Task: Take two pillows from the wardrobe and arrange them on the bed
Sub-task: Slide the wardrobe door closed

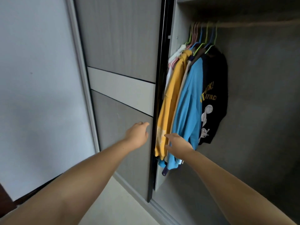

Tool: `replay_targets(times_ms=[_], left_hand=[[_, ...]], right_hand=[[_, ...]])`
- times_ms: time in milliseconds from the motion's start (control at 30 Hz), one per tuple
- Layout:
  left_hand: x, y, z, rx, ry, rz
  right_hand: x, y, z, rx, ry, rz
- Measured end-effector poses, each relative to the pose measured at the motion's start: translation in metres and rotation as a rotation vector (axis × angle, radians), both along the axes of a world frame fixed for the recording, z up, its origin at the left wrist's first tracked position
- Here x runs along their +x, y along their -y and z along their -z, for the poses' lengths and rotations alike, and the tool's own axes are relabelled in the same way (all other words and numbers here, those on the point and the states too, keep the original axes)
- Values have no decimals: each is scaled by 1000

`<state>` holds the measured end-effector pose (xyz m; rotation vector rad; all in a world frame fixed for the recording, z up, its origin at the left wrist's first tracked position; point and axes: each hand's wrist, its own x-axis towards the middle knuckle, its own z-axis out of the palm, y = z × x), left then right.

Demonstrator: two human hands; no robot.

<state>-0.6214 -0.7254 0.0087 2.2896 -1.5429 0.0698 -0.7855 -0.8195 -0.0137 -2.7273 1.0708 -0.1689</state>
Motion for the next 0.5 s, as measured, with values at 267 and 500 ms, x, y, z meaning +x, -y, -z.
replay_targets(times_ms=[267, 500], left_hand=[[94, 108, -40, -32, -1, 7], [134, 203, -44, -114, 217, 34]], right_hand=[[109, 102, -28, 102, 217, 99], [179, 151, -39, 79, 588, 256]])
